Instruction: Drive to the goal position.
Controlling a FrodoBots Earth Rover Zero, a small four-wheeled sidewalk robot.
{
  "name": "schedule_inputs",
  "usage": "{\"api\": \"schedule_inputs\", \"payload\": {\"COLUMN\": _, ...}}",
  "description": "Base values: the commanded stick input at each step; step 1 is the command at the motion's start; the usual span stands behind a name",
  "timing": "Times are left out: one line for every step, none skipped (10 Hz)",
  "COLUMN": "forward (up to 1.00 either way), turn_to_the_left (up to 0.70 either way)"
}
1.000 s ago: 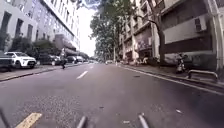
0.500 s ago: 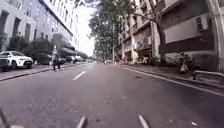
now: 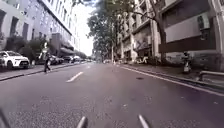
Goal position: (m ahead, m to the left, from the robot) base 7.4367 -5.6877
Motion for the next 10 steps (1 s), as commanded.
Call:
{"api": "schedule_inputs", "payload": {"forward": 0.70, "turn_to_the_left": 0.00}}
{"api": "schedule_inputs", "payload": {"forward": 0.70, "turn_to_the_left": 0.00}}
{"api": "schedule_inputs", "payload": {"forward": 0.70, "turn_to_the_left": 0.00}}
{"api": "schedule_inputs", "payload": {"forward": 0.70, "turn_to_the_left": 0.00}}
{"api": "schedule_inputs", "payload": {"forward": 0.70, "turn_to_the_left": 0.00}}
{"api": "schedule_inputs", "payload": {"forward": 0.70, "turn_to_the_left": 0.00}}
{"api": "schedule_inputs", "payload": {"forward": 0.70, "turn_to_the_left": 0.00}}
{"api": "schedule_inputs", "payload": {"forward": 0.70, "turn_to_the_left": 0.00}}
{"api": "schedule_inputs", "payload": {"forward": 0.70, "turn_to_the_left": 0.00}}
{"api": "schedule_inputs", "payload": {"forward": 0.70, "turn_to_the_left": 0.00}}
